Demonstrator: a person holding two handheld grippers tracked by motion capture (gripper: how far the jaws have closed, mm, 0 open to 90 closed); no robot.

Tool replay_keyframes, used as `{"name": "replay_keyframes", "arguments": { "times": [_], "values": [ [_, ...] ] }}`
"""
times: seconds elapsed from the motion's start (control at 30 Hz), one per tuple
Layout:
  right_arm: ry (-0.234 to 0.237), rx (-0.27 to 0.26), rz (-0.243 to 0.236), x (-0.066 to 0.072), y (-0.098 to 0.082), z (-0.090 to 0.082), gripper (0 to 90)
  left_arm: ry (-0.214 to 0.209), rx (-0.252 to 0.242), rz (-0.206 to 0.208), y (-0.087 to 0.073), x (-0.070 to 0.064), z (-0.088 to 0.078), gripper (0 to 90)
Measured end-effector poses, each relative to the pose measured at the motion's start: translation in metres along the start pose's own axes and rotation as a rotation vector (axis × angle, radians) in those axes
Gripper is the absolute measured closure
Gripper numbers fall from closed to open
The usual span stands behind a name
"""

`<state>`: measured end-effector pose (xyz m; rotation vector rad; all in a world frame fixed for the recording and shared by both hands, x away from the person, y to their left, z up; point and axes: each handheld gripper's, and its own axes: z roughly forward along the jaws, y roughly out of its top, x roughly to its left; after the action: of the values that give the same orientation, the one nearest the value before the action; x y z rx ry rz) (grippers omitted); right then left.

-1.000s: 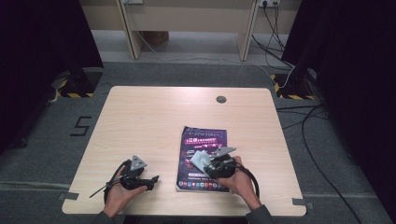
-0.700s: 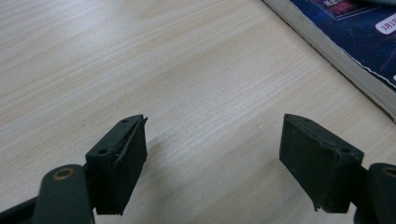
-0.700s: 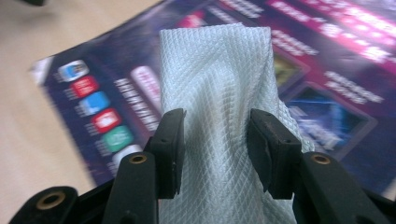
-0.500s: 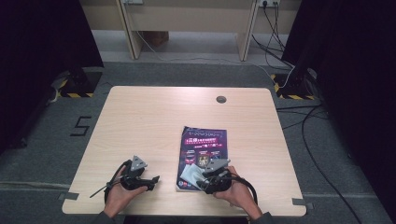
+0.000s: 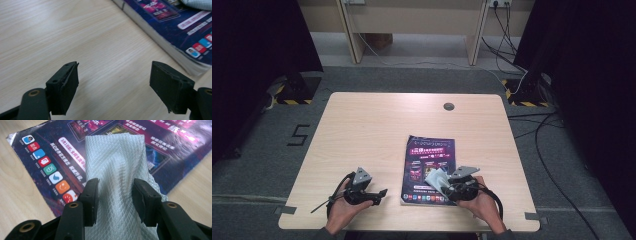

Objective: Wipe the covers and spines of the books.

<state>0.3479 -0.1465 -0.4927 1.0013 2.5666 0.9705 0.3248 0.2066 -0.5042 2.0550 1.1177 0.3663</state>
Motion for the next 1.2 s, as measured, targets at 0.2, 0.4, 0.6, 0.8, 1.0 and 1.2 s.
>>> {"name": "replay_keyframes", "arguments": {
  "times": [0.2, 0.4, 0.6, 0.8, 1.0, 1.2],
  "values": [
    [0.024, 0.013, -0.038, 0.012, -0.007, -0.006, 56.7, -0.065, -0.058, -0.039, 0.006, -0.019, 0.009, 22.3],
    [0.049, 0.002, -0.045, 0.016, -0.012, -0.009, 56.6, -0.100, -0.044, 0.025, 0.009, -0.048, 0.026, 22.1],
    [0.034, -0.011, -0.033, 0.011, -0.011, -0.006, 56.6, -0.087, -0.021, 0.060, 0.007, -0.056, 0.030, 21.4],
    [-0.008, -0.024, 0.006, 0.000, -0.007, -0.003, 56.5, -0.074, -0.019, 0.091, 0.006, -0.058, 0.030, 22.5],
    [-0.072, -0.040, 0.055, -0.016, 0.001, 0.005, 56.2, -0.102, -0.019, 0.067, 0.005, -0.056, 0.031, 25.5],
    [-0.096, -0.044, 0.077, -0.027, 0.009, 0.011, 55.9, -0.108, -0.021, 0.054, 0.004, -0.055, 0.031, 25.7]
  ]
}}
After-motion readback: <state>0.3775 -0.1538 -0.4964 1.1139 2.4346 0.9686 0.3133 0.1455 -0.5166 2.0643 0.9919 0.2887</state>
